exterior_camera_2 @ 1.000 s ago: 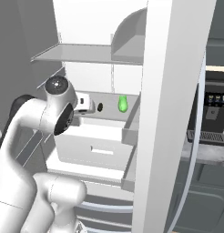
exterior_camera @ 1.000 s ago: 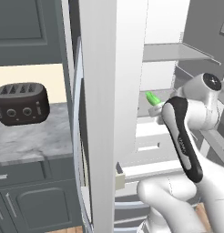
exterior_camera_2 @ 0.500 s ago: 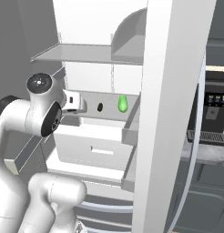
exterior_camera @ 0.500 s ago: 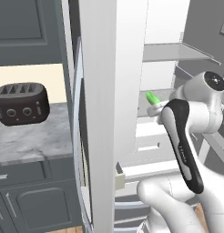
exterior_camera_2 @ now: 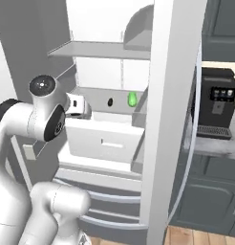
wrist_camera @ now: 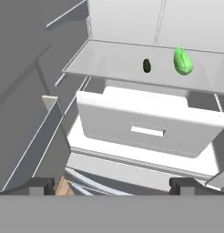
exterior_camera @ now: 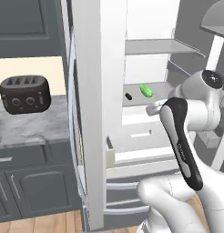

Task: Move the pickle and corn from the top shelf to the second highest shelf to make space. Then, place the pitcher from the counter on the cleared top shelf.

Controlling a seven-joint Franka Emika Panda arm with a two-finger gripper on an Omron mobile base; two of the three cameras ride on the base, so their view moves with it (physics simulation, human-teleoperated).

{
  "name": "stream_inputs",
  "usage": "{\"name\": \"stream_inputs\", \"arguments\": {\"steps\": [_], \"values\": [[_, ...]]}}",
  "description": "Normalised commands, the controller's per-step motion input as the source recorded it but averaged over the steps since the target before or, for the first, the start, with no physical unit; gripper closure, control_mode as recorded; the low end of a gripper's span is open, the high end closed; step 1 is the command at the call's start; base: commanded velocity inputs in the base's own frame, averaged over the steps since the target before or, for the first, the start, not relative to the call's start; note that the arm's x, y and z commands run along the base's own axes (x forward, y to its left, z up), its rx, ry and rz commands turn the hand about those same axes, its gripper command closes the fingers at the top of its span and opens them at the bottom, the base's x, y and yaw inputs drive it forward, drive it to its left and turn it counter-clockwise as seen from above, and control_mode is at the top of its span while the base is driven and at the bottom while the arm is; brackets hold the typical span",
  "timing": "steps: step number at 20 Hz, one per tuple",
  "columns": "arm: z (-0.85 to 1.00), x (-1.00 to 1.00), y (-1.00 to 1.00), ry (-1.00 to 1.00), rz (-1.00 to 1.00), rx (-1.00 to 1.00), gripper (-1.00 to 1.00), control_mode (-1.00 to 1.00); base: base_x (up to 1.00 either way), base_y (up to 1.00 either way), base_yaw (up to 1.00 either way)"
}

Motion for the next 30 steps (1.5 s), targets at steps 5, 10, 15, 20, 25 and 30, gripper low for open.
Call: {"name": "stream_inputs", "arguments": {"steps": [5,10,15,20,25,30], "values": [[0.0,0.0,0.0,0.0,0.0,0.0,-1.0,1.0,-0.98,-0.53,0.23],[0.0,0.0,0.0,0.0,0.0,0.0,-1.0,1.0,-0.6,-0.11,0.35],[0.0,0.0,0.0,0.0,0.0,0.0,-1.0,1.0,-0.13,0.56,0.43],[0.0,0.0,0.0,0.0,0.0,0.0,-1.0,1.0,-0.07,0.8,0.4],[0.0,0.0,0.0,0.0,0.0,0.0,-1.0,1.0,-0.01,0.99,0.29],[0.0,0.0,0.0,0.0,0.0,0.0,-1.0,1.0,0.42,0.96,0.07]]}}
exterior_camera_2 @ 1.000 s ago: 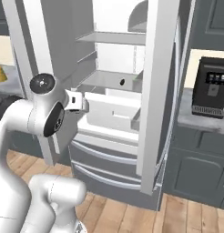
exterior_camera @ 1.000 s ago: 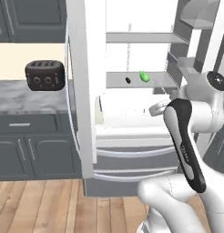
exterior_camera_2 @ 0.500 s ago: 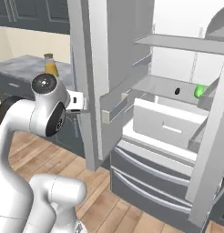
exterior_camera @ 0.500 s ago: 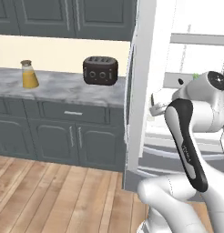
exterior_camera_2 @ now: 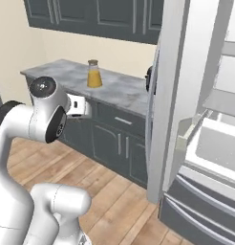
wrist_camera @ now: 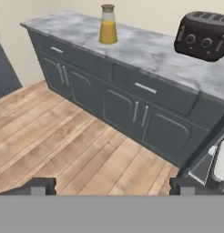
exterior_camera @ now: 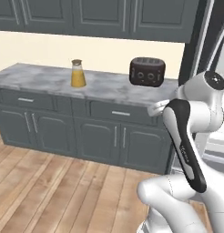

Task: Move the pickle and corn from the top shelf to the second highest shelf to make space. Then, place the pitcher from the counter on the cleared top shelf.

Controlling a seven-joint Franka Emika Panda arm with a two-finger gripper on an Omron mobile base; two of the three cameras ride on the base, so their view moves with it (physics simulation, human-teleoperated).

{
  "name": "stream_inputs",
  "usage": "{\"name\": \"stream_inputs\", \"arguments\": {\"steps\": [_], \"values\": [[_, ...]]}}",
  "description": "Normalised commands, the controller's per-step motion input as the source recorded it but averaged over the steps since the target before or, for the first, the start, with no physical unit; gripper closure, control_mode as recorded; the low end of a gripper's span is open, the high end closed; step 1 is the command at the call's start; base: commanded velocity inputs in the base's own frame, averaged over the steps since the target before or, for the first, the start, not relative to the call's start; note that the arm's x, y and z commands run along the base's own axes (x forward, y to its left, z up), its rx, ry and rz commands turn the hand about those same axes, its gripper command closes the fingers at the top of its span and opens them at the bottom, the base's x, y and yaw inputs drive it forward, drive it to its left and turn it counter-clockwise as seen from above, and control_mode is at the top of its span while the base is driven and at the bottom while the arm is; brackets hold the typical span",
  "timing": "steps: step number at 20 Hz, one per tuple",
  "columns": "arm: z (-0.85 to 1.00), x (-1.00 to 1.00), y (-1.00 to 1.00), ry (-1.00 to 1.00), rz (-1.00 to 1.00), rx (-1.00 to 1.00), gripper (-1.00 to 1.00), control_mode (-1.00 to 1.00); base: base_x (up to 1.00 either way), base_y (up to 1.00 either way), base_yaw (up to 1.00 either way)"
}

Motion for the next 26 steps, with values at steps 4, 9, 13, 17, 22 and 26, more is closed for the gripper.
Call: {"name": "stream_inputs", "arguments": {"steps": [4,9,13,17,22,26], "values": [[0.0,0.0,0.0,0.0,0.0,0.0,-1.0,1.0,0.74,0.64,-0.03],[0.0,0.0,0.0,0.0,0.0,0.0,-1.0,1.0,0.73,0.52,-0.07],[0.0,0.0,0.0,0.0,0.0,0.0,-1.0,1.0,0.72,0.32,-0.05],[0.0,0.0,0.0,0.0,0.0,0.0,-1.0,1.0,0.77,0.24,-0.05],[0.0,0.0,0.0,0.0,0.0,0.0,-1.0,1.0,0.73,0.17,-0.11],[0.0,0.0,0.0,0.0,0.0,0.0,-1.0,1.0,0.63,0.22,-0.17]]}}
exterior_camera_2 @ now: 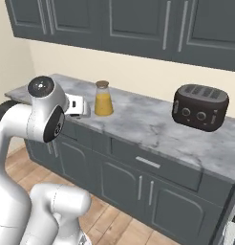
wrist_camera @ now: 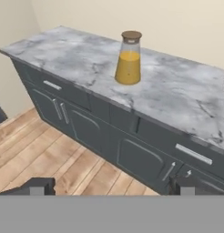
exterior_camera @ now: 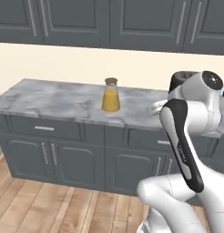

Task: Move the pickle and corn from the top shelf to the second highest shelf to make space. Then, place the pitcher from the counter on the cleared top shelf.

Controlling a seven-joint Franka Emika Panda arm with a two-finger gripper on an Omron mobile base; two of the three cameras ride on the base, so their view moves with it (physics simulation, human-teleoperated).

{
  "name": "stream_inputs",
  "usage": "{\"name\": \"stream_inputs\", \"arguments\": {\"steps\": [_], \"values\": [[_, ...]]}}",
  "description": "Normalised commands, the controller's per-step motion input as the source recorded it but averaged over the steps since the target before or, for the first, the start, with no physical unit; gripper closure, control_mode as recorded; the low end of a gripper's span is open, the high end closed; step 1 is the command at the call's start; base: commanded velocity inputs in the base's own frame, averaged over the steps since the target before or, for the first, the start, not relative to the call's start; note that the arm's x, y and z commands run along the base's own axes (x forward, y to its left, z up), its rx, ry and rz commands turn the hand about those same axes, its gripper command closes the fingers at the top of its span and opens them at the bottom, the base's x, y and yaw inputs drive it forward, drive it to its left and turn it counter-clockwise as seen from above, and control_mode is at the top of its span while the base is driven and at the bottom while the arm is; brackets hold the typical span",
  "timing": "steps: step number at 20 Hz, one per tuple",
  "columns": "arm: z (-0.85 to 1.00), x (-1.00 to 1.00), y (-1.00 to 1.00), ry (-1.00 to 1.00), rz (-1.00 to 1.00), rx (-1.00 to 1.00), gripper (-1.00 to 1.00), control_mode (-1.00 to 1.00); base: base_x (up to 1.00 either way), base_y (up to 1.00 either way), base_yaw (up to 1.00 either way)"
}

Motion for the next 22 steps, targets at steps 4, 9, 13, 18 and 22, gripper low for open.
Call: {"name": "stream_inputs", "arguments": {"steps": [4,9,13,18,22], "values": [[0.0,0.0,0.0,0.0,0.0,0.0,-1.0,1.0,0.59,0.36,-0.21],[0.0,0.0,0.0,0.0,0.0,0.0,-1.0,1.0,0.68,0.37,-0.2],[0.0,0.0,0.0,0.0,0.0,0.0,-1.0,1.0,0.72,0.17,-0.15],[0.0,0.0,0.0,0.0,0.0,0.0,-1.0,1.0,0.66,0.01,-0.03],[0.0,0.0,0.0,0.0,0.0,0.0,-1.0,1.0,0.57,0.01,0.0]]}}
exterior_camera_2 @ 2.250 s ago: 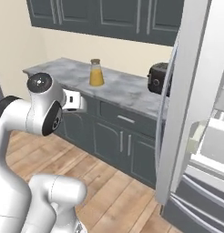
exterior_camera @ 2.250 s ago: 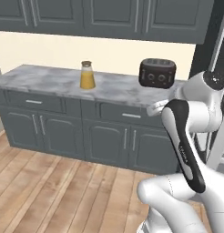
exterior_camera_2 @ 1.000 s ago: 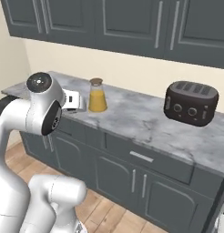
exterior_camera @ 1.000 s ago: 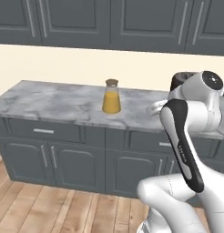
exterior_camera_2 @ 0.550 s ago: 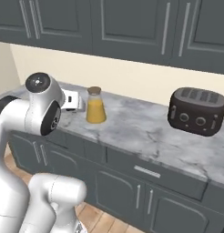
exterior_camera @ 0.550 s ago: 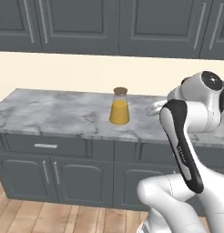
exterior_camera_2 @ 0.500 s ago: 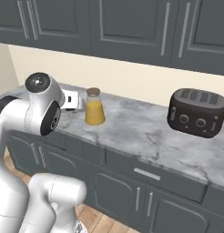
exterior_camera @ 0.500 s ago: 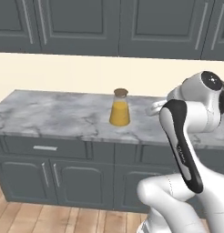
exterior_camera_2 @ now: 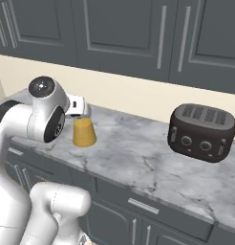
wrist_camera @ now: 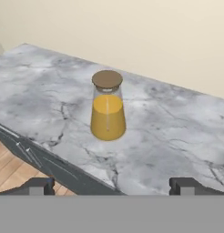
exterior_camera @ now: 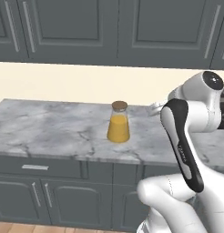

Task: Move the pickle and corn from the top shelf to the second highest shelf to make space. Then, place the pitcher from the counter on the cleared top shelf.

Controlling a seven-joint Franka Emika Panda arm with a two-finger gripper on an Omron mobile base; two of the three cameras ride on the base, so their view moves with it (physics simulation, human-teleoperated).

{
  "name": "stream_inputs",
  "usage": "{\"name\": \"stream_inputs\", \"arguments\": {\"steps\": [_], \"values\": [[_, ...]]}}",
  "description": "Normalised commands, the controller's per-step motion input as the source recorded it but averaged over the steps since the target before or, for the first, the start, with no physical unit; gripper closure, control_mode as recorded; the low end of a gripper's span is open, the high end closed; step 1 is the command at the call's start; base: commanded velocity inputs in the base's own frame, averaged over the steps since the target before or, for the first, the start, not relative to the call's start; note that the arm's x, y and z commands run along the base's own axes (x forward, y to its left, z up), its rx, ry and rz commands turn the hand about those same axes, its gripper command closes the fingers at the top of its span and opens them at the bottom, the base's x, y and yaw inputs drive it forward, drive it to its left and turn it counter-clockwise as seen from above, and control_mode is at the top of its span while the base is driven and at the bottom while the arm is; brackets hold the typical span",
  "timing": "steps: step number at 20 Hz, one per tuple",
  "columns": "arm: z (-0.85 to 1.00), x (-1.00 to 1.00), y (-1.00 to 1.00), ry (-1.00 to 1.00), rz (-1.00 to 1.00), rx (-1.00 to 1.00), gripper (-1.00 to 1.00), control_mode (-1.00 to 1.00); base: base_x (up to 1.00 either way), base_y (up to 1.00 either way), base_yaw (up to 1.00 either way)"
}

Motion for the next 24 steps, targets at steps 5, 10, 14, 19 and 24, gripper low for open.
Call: {"name": "stream_inputs", "arguments": {"steps": [5,10,14,19,24], "values": [[-0.17,0.17,0.15,0.01,0.0,-0.02,-1.0,-1.0,0.3,0.11,0.0],[-0.47,0.35,0.4,0.08,0.0,-0.07,-1.0,-1.0,0.0,0.0,0.0],[-0.4,0.3,0.33,0.12,0.0,-0.04,-1.0,-1.0,0.0,0.0,0.0],[-0.52,0.3,0.18,0.13,0.0,0.0,-1.0,-1.0,0.0,0.0,0.0],[-0.58,0.26,0.01,0.01,0.0,0.0,-1.0,-1.0,0.0,0.0,0.0]]}}
